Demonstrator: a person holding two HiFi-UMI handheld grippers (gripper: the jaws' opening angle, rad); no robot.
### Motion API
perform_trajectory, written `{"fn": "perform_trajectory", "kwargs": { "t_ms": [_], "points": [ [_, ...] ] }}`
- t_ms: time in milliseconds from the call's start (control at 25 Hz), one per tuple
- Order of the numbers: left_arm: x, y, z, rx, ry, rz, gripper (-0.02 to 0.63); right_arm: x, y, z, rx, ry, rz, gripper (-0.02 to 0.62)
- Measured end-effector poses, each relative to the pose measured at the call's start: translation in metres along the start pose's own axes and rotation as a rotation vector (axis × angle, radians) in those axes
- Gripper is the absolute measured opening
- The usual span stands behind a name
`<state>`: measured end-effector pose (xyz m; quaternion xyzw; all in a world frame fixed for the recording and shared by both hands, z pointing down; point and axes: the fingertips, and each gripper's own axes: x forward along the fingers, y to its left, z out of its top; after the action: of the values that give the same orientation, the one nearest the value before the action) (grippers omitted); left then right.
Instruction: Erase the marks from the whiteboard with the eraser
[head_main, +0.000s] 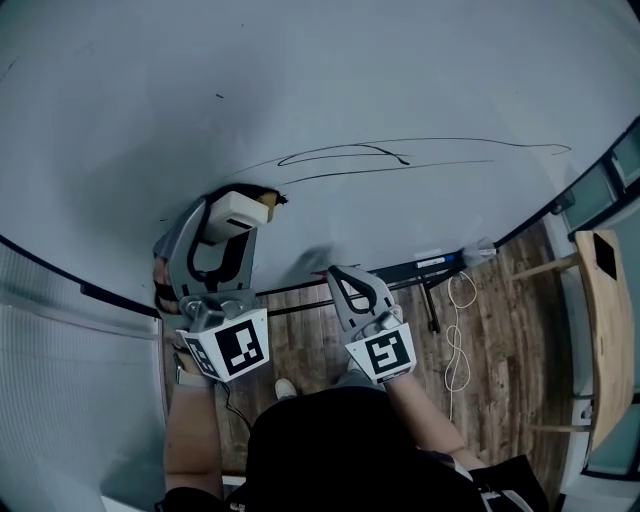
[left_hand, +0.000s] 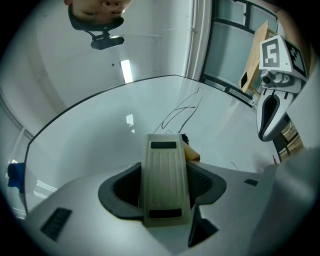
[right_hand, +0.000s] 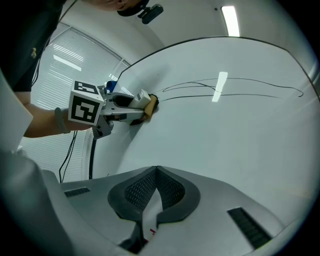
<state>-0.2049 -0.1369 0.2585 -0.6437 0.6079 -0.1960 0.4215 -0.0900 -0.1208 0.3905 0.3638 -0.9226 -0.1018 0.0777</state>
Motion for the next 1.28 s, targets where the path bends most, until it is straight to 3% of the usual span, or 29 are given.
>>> {"fn": "perform_trajectory", "kwargs": {
  "t_ms": [240,440,720,1000,1280],
  "points": [
    [-0.016,0.013,-0.041,-0.026,0.038,0.003,0.267,0.014,0.025,-0.008,0.013,0.017,0.030,0.026],
    [-0.056,0.050,-0.090,-0.043,0.083,0.014,0.267,0.030,0.076,0.002,0.019,0.025,0.027,0.026],
    [-0.059,0.055,-0.110,-0.011,0.151,0.009,0.267,0.024,0.069,-0.019,0.052,0.039,-0.004,0.026],
    [-0.059,0.050,-0.112,0.018,0.180,0.022,0.265,0.012,0.052,-0.020,0.059,0.041,-0.024,0.026],
    [-0.044,0.044,-0.077,0.000,0.153,0.011,0.266,-0.009,0.025,-0.018,0.026,0.031,-0.024,0.026]
  ]
}}
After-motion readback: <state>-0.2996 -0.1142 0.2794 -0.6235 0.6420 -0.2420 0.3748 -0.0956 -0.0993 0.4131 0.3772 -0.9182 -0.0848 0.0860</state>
